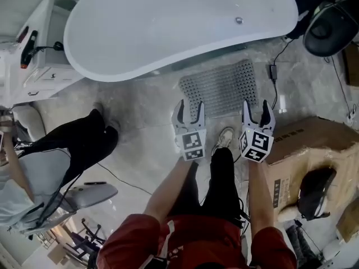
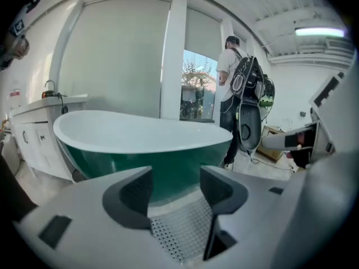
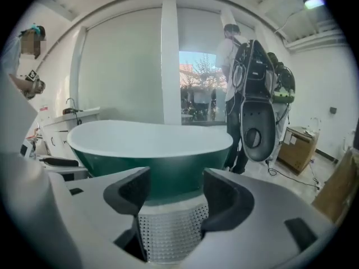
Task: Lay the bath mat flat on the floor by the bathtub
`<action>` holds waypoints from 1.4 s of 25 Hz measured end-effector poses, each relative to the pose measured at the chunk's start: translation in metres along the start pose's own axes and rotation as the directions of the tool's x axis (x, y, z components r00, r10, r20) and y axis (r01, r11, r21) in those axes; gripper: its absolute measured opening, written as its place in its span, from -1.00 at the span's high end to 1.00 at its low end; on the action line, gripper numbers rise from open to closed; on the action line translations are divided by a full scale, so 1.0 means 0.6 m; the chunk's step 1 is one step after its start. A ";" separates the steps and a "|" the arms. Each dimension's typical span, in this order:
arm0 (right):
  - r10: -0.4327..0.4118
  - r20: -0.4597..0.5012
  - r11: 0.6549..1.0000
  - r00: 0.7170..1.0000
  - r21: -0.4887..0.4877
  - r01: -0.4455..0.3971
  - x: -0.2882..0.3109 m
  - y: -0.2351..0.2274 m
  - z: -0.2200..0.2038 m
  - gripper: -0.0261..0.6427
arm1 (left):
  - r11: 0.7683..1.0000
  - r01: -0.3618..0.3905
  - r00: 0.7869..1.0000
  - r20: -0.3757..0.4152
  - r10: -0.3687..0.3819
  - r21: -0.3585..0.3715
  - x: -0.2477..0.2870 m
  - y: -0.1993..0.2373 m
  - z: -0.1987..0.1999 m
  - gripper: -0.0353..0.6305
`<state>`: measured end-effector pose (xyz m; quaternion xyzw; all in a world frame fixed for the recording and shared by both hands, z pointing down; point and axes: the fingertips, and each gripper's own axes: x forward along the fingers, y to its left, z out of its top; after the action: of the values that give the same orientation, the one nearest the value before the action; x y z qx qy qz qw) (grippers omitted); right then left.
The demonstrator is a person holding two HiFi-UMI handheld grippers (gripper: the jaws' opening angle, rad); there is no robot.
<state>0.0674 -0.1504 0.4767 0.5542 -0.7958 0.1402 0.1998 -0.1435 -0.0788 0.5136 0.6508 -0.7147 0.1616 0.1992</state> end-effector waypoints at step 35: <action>0.327 0.439 0.943 0.837 -0.205 -0.261 -0.312 0.005 0.669 0.17 | 0.994 0.005 0.858 0.510 -0.062 0.112 -0.319 -0.133 0.713 0.24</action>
<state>0.0566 -0.1731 0.0341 0.4276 -0.9035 -0.0233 0.0157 -0.0822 -0.1309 0.0450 0.6923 -0.7208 0.0172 -0.0301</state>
